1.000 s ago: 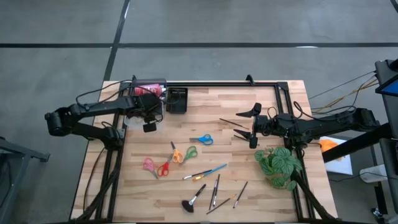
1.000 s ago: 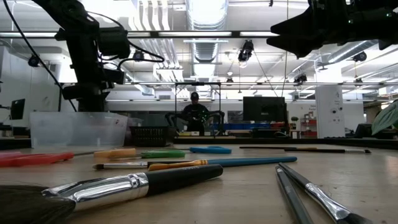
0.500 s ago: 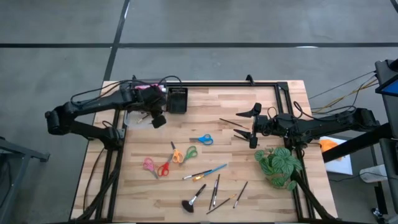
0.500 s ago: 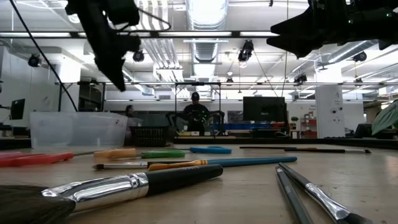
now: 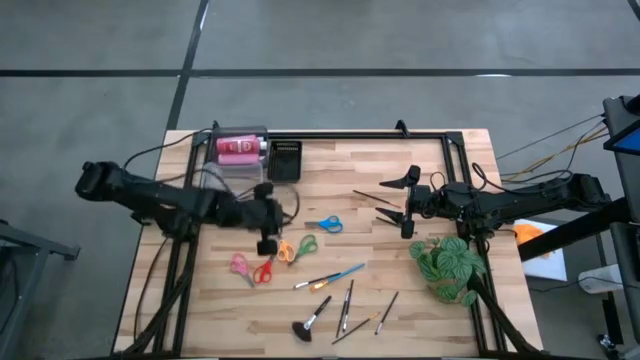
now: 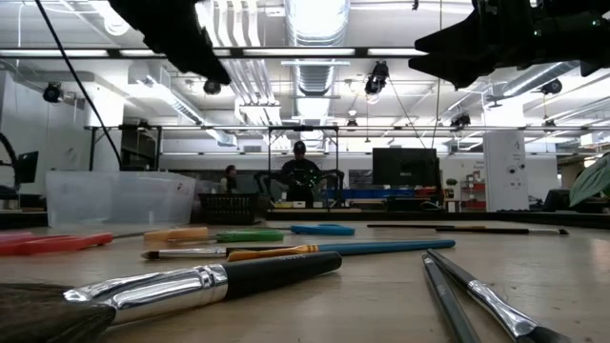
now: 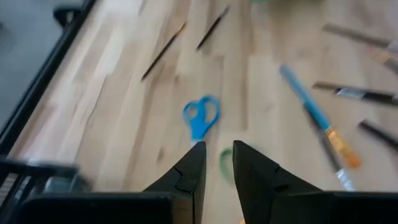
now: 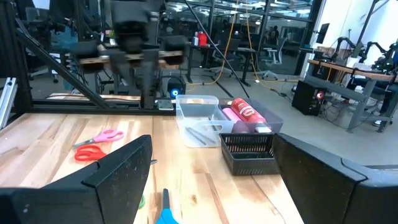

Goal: Pick & Place Paint Supplies
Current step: Put the black paint brush into the transparent bin

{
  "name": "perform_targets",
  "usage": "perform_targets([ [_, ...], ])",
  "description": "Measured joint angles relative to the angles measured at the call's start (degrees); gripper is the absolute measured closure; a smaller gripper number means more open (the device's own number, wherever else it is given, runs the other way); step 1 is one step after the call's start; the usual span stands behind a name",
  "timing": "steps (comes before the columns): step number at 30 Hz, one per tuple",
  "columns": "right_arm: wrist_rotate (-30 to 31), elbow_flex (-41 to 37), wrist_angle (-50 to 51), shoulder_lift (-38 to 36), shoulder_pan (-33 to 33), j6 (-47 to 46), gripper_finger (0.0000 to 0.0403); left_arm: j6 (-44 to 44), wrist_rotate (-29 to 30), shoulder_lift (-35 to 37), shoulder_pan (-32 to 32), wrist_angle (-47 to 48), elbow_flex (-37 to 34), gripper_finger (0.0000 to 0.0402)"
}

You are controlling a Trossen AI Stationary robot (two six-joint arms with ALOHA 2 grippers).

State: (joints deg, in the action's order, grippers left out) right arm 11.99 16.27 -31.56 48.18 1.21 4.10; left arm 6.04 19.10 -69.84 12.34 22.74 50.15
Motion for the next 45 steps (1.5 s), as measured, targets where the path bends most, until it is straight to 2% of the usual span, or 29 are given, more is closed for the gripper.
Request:
perform_targets([
  [6,0.00,0.00,-0.01,0.00,0.02,-0.02,0.0072,1.30,6.33,-0.45,9.07,-14.26,-5.39,0.0320],
  [13,0.01,0.00,0.01,0.04,0.00,-0.01,0.0072,6.52,7.31,-6.09,12.69,-24.60,-8.17,0.0320],
  [19,0.01,0.00,0.01,0.04,0.01,-0.02,0.0072,10.73,6.86,-13.81,13.57,-26.41,-5.66,0.0310],
  [26,0.02,0.00,0.02,0.02,0.00,0.00,0.0072,11.84,5.05,-23.26,14.36,-25.88,-0.07,0.0246],
  [31,0.01,0.00,0.04,0.02,0.01,-0.01,0.0072,18.75,0.73,-27.96,14.49,-25.92,2.16,0.0210],
  [37,0.02,0.00,0.01,0.02,0.00,-0.01,0.0072,24.34,-3.46,-30.91,15.81,-25.83,2.12,0.0195],
  [45,0.00,0.00,0.02,0.02,0.02,-0.02,0.0072,24.46,-0.34,-32.00,19.54,-25.84,2.10,0.0195],
])
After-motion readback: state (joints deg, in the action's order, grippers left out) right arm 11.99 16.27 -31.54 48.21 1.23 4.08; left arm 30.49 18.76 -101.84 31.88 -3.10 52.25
